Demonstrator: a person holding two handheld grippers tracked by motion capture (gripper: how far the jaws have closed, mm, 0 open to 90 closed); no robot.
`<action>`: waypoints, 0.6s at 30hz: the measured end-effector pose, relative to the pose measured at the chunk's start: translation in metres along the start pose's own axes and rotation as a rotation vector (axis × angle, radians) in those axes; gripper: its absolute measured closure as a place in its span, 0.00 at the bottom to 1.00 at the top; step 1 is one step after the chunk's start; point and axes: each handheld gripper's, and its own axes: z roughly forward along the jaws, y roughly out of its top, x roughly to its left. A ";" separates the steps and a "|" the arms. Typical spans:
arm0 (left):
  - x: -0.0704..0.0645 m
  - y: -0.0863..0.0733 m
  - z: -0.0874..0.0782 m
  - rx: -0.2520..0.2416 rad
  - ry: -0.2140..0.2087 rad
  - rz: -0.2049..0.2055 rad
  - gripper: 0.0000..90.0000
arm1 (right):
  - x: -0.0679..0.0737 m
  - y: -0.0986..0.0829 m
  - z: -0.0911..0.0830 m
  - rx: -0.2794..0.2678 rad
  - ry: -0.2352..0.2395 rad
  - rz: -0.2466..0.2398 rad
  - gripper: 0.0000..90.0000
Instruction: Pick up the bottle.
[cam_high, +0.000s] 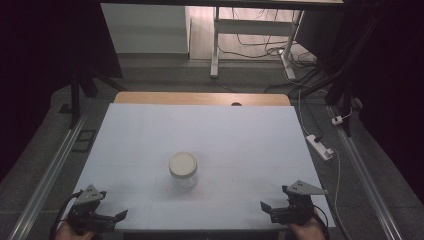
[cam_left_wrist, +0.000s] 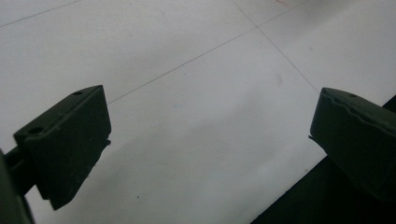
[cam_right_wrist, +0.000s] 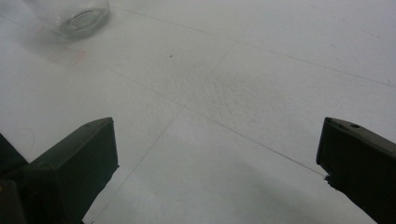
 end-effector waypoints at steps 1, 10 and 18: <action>0.000 0.000 0.000 0.000 -0.003 0.001 0.00 | 0.000 0.000 0.000 0.002 0.005 -0.003 0.00; -0.001 0.001 0.001 0.013 -0.012 0.016 0.00 | 0.001 0.001 0.002 0.020 0.027 -0.019 0.00; 0.000 0.001 0.001 0.012 -0.021 0.011 0.00 | 0.000 0.000 0.001 0.026 -0.002 -0.028 0.00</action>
